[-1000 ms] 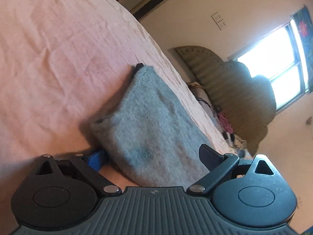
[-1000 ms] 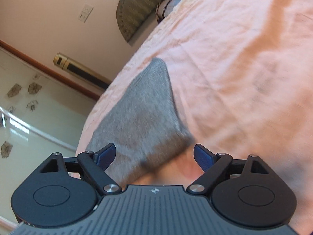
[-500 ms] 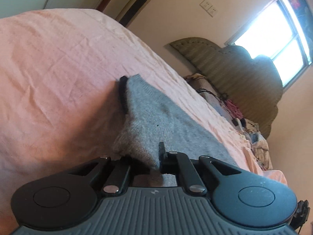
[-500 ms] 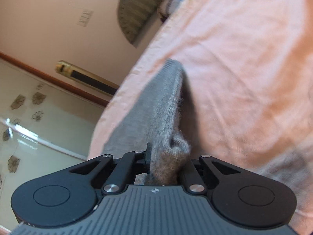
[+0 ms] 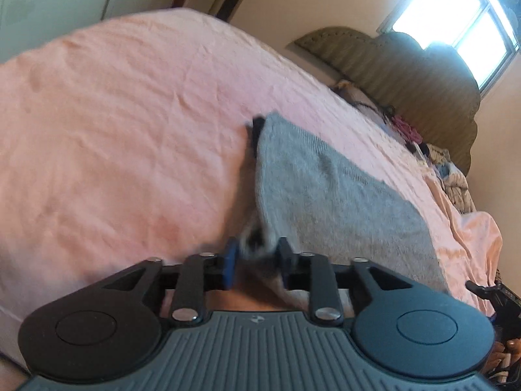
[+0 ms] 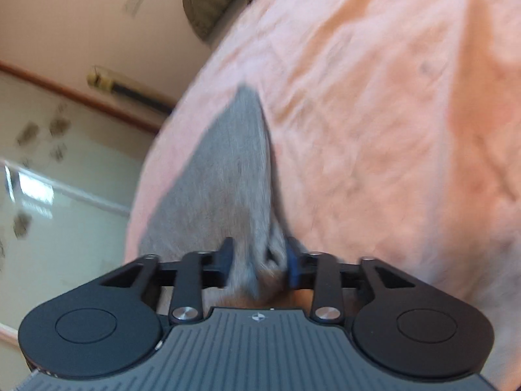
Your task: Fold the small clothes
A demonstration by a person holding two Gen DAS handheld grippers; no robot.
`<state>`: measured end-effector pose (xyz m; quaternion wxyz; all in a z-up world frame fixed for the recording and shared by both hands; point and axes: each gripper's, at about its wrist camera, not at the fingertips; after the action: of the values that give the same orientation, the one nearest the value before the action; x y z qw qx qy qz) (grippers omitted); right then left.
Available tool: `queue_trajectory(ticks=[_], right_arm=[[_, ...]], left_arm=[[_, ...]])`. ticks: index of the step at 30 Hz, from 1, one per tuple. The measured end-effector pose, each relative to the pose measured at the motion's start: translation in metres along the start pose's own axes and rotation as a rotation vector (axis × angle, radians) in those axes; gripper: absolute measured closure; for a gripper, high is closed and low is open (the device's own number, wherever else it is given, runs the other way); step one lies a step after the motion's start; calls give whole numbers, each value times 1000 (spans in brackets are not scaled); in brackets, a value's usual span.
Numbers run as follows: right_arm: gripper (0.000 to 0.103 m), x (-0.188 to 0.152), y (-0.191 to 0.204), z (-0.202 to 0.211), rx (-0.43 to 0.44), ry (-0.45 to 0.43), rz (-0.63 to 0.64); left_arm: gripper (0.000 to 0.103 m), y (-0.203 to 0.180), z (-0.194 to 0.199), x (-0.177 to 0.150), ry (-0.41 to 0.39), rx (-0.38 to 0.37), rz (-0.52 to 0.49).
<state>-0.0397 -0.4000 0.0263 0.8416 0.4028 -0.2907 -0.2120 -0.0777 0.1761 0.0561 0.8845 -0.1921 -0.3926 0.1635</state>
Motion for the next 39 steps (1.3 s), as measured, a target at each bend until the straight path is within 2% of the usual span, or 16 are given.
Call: queue_trajectory(ticks=[1,2,4,8,12,15,16,17,18,19,24,27,30,33,35,39], right_arm=[[43,9,2,9,1,-56,-2],[41,20,8,13,3,-92,14],[40,48,24,7,12,-115,83],[40,103,60,-46,-32,-94,229],[40,135,84,-127,-159,-26,377],[40,144,89,-179,-248,42,459],[40,145,90,-193,-270,66,479],[41,142,91,-202,-279,61,506],[57,140,95,-206,-267,63,539],[92,141,96,-211,-232,110,535],[92,141,110,-191,-139,-24,535],[92,147,91,-204,-227,-25,495],[83,137,86,-201,-226,-3,455],[37,125,106,-170,-196,-140,472],[34,114,121,-159,-150,-168,485],[35,77,147,-193,-217,-83,667]], left_arm=[[32,-5,4,13,-66,13,-33],[20,-13,6,29,-141,26,-83],[19,-31,-10,59,-193,38,-168],[20,-53,-88,103,-76,9,-198],[23,-80,-173,112,-5,165,-352],[43,-88,-212,110,52,206,-412],[62,-88,-217,108,53,209,-414],[96,-89,-216,107,27,206,-425],[97,-89,-214,107,29,197,-421],[98,-87,-208,106,14,201,-401],[99,-63,-202,107,-39,268,-370],[95,-74,-194,103,-52,296,-416],[93,-92,-169,101,-143,340,-430],[82,-103,-141,102,-215,207,-315],[47,-116,-146,96,-157,92,-291],[45,-137,-186,71,-63,148,-394]])
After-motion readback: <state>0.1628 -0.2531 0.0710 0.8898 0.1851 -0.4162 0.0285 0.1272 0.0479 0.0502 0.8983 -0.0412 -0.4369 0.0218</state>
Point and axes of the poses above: each gripper's, at about its wrist camera, not at the fingertips, and z roughly against the way its jaws point, y to its left, x to its top
